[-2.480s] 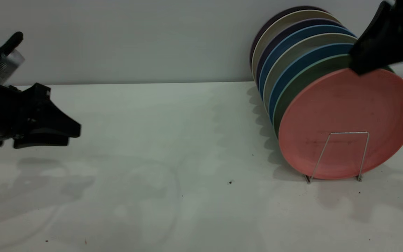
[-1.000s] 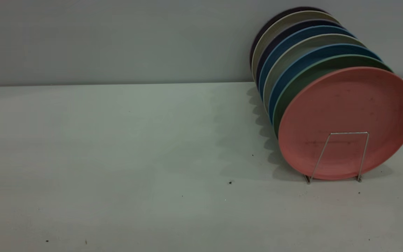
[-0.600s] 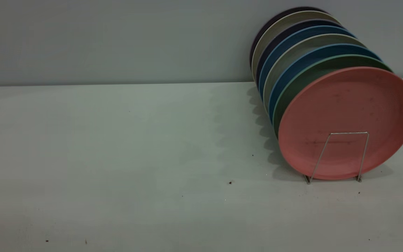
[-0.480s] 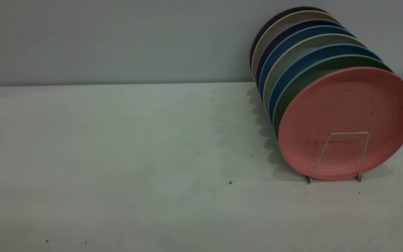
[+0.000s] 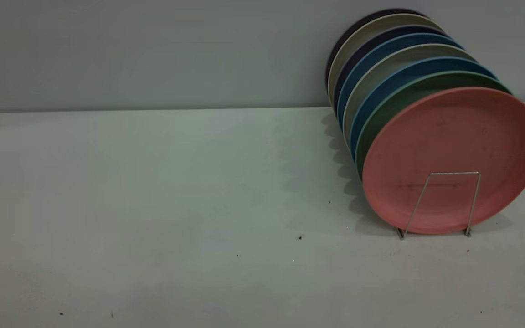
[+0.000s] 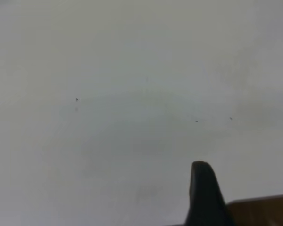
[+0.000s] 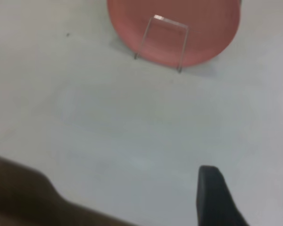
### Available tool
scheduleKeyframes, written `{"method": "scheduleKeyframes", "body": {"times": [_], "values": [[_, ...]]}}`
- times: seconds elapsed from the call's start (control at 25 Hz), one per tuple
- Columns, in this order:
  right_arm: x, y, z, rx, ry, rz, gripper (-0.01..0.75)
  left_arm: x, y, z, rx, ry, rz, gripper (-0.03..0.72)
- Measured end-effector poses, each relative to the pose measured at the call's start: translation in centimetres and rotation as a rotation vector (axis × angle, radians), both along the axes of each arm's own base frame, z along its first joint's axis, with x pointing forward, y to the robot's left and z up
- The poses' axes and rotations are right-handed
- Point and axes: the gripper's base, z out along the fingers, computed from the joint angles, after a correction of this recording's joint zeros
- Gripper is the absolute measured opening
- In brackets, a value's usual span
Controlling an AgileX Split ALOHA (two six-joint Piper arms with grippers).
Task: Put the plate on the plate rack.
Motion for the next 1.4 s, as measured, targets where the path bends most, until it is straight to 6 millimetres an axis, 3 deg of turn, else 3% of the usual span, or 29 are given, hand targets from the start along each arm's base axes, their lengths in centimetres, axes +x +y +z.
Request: {"method": "scheduleKeyframes", "body": {"times": [0.28, 1.4], "values": [[-0.41, -0.02, -0.02, 0.003, -0.028, -0.003, 0.373, 0.53, 0.04, -0.99, -0.005, 0.025, 0.004, 0.473], [-0.6, -0.13, -0.03, 0.074, -0.033, -0.064, 0.373, 0.55, 0.13, -0.95, -0.006, 0.02, -0.024, 0.473]]}}
